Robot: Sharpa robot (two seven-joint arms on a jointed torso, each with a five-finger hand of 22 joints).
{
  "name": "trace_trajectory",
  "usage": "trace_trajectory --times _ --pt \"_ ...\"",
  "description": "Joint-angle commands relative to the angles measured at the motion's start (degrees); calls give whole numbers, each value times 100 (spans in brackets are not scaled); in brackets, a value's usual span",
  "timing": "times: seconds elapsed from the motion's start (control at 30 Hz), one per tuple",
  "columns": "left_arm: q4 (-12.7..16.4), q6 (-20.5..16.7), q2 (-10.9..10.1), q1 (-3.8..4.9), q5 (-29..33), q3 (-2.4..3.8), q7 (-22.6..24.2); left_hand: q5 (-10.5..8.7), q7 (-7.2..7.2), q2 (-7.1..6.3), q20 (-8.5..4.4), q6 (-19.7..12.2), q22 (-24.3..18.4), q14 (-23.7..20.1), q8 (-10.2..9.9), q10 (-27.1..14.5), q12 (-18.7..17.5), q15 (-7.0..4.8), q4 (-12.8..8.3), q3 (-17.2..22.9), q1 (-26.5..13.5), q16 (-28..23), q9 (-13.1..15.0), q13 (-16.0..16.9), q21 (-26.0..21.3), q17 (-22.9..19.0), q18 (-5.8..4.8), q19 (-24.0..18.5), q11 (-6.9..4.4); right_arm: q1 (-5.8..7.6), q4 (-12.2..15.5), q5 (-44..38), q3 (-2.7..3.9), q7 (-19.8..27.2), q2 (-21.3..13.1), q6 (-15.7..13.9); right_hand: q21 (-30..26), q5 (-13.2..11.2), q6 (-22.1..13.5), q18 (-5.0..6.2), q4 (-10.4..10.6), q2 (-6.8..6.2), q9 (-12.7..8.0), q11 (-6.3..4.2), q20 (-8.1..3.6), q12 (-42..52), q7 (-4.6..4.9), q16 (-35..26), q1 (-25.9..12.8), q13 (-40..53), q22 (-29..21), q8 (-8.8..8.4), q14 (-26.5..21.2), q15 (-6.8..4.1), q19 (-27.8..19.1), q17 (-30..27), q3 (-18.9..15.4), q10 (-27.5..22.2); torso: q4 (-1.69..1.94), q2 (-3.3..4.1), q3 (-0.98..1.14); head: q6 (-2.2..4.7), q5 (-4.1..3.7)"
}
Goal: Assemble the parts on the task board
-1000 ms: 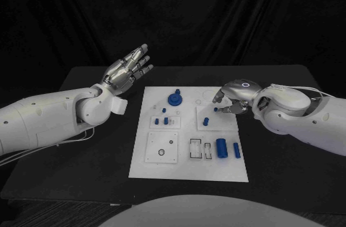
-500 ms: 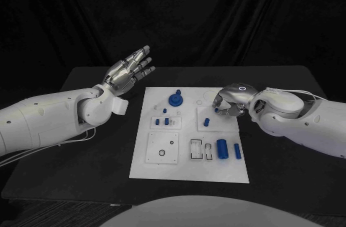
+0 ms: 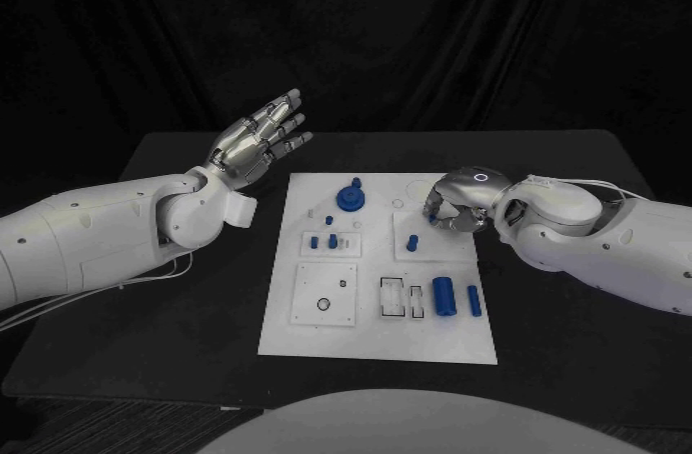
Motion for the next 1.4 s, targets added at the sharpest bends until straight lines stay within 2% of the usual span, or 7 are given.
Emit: trace_trajectory --times 0.03,0.13,0.2,0.23,0.73,1.17,1.4 --pt "-6 133 15 -13 47 6 423 94 23 20 65 18 90 13 18 -2 33 66 -91 -7 101 0 4 10 42 6 106 29 50 -36 -19 -49 -10 48 7 75 14 32 52 -38 -31 8 12 -11 -45 -13 -3 -8 83 -16 508 21 -16 -43 8 -22 67 77 -2 -3 3 -1 15" --pt "-16 150 24 -16 47 5 404 127 34 40 83 24 140 36 20 1 50 105 -136 -14 110 28 5 13 55 20 105 56 69 -38 -22 -49 -10 56 14 87 2 10 93 -35 -65 -5 23 -25 -57 -15 -13 -41 105 -29 504 28 -31 -55 -3 -68 111 142 0 -1 2 -1 8" --pt "-24 156 33 -18 47 5 392 137 40 48 88 28 158 44 21 3 57 121 -150 -16 112 39 6 14 60 24 103 66 77 -39 -24 -49 -10 61 20 96 2 -468 126 -36 -100 -18 31 -35 -77 -60 -25 -60 128 -71 501 10 -40 -74 -18 -101 276 204 3 -2 -1 -1 4" --pt "-27 158 37 -19 47 5 388 157 48 58 92 33 182 51 22 4 63 134 -169 -17 119 48 7 15 67 28 102 79 84 -39 -25 -49 -10 62 23 99 -1 -536 140 -36 -108 -28 34 -40 -79 -73 -27 -70 126 -81 499 6 -43 -73 -23 -117 345 224 3 -3 -1 -1 4" --pt "-63 144 77 -32 47 5 298 255 155 147 110 78 346 126 31 16 121 210 -311 3 178 148 14 23 119 61 79 193 100 -39 -41 -49 -9 142 31 -97 -1 -618 324 -29 -167 -102 83 -98 -110 -82 -79 -155 63 -94 494 44 -68 -116 -42 -242 626 440 2 0 -4 -1 25" --pt "-85 143 97 -39 47 5 244 294 219 179 114 118 396 164 39 22 157 245 -386 22 215 203 19 29 139 76 57 244 107 -33 21 -49 -9 127 -53 -253 34 -636 392 -33 -187 -127 101 -120 -127 -90 -99 -181 27 -96 499 60 -68 -135 -31 -282 689 515 10 -1 -7 -1 52" --pt "-117 156 118 -44 47 5 203 298 235 181 116 129 403 172 42 23 163 254 -401 23 220 216 21 30 143 79 51 255 112 66 135 -49 -9 109 -155 -362 12 -664 398 -30 -185 -138 103 -123 -131 -98 -101 -210 6 -98 493 56 -76 -138 -39 -320 703 529 4 -6 -6 -1 67"
